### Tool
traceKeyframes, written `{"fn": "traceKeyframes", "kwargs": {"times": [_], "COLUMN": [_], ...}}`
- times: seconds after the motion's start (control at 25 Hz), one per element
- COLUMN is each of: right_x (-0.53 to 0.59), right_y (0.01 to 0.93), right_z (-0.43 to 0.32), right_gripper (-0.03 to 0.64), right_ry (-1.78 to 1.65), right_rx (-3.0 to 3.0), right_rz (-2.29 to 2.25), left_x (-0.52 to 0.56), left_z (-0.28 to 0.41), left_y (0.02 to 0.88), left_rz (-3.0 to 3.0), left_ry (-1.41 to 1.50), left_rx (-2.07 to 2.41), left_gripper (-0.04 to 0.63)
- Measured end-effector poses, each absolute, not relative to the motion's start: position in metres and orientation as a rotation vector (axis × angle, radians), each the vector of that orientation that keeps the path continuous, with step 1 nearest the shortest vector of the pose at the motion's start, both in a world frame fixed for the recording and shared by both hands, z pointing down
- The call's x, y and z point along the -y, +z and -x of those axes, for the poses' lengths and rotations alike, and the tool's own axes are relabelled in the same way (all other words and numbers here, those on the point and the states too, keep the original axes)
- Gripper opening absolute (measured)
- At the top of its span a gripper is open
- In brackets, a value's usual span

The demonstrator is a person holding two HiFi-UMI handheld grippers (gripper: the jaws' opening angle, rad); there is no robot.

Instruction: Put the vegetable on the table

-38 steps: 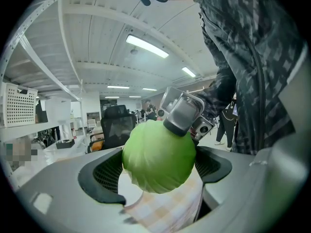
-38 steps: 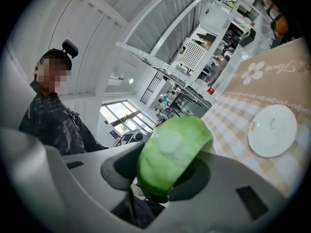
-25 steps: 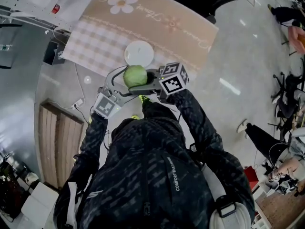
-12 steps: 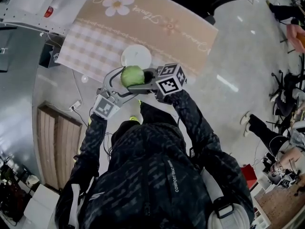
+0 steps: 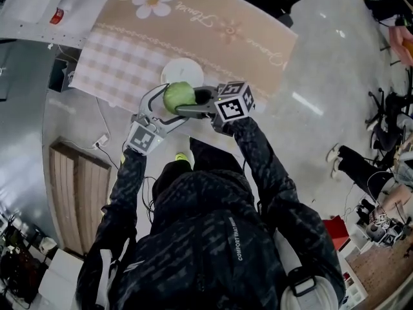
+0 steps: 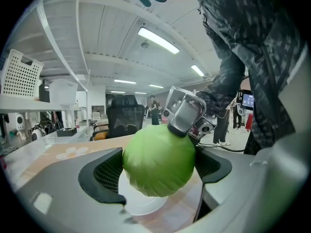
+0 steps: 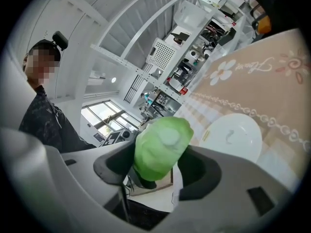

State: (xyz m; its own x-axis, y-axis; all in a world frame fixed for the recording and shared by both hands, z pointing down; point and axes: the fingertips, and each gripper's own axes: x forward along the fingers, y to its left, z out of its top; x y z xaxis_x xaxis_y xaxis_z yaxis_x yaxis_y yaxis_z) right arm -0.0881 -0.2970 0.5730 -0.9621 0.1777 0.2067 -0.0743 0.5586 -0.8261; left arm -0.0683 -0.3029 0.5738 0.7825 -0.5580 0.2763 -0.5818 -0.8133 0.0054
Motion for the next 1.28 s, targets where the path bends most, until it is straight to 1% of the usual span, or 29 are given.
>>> {"fn": "traceKeyframes", "kwargs": {"times": [0.44,0.8,1.04,1.28], "right_x": [0.315,0.328,0.332,0.337], "right_y": [0.601,0.622,0.635,0.649], "right_z": [0.072,0.073,0.073,0.075], "right_gripper": [0.282,0.284,0.284,0.282], "right_ry": [1.321,1.077,1.059,1.062], "right_rx": [2.484,2.475,2.431,2.387], "right_rz": [0.008,-0.075,-0.086,-0.096], "left_x": [0.319,0.333,0.335,0.338], "left_z": [0.064,0.064,0.065,0.066], "left_y": [0.6,0.628,0.646,0.663], "left_rz": [-2.861,-2.824,-2.807,-2.765], "left_ry": [0.439,0.575,0.672,0.708], "left_rx": [0.889,0.872,0.839,0.822], "left_gripper": [0.446,0.442,0.439,0.437]}}
